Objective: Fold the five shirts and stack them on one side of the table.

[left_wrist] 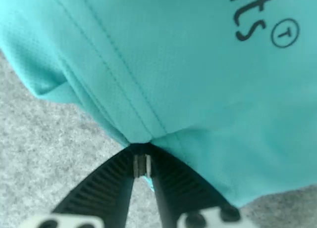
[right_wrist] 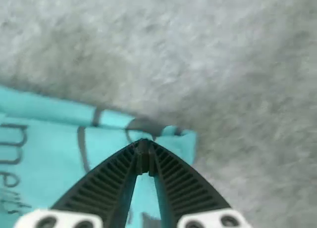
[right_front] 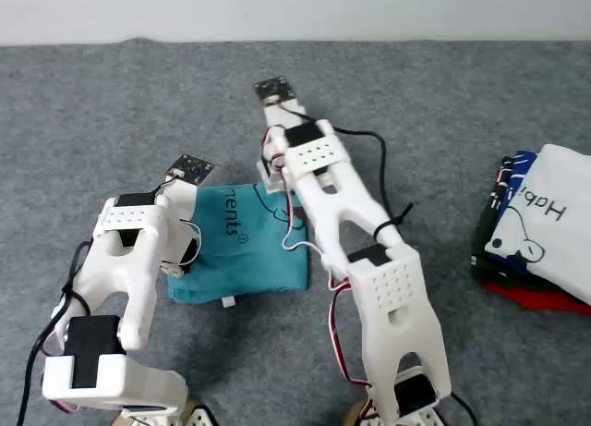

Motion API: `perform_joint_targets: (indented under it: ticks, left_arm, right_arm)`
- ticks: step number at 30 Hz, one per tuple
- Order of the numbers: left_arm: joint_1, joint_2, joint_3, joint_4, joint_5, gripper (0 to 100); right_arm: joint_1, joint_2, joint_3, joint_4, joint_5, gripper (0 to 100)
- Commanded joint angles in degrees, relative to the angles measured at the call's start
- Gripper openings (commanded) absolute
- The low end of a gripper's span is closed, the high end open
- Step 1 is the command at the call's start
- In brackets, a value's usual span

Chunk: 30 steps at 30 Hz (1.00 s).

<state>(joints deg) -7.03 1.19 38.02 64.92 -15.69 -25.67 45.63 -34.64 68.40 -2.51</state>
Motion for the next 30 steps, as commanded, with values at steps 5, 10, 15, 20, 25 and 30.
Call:
perform_joint_targets:
  ticks: [5, 10, 15, 20, 25, 30]
  left_arm:
    - [0.44, -0.53, -1.36, 0.7, 0.26, 1]
    - [0.53, -3.6, -1.89, 3.6, 0.53, 1]
    - [0.53, -13.54, -1.98, 6.07, 0.62, 1]
    - [0.0, -24.97, -2.07, 8.0, 0.62, 1]
    - [-8.26, -33.67, -3.65, 9.93, 0.62, 1]
    - [-18.64, -36.57, -3.47, 13.89, 0.26, 1]
  right_arm:
    - [1.71, -3.21, -1.49, 1.63, 1.93, 0.9]
    - [-0.4, -7.16, -1.49, 2.59, 2.02, 0.9]
    - [-2.33, -10.95, -1.49, 2.59, 2.02, 0.9]
    - [-2.86, -13.93, -1.49, 6.55, 1.76, 0.9]
    - [-2.51, -14.99, -1.49, 14.55, 1.67, 0.9]
    - [-2.77, -14.99, -1.49, 19.47, -0.79, 0.9]
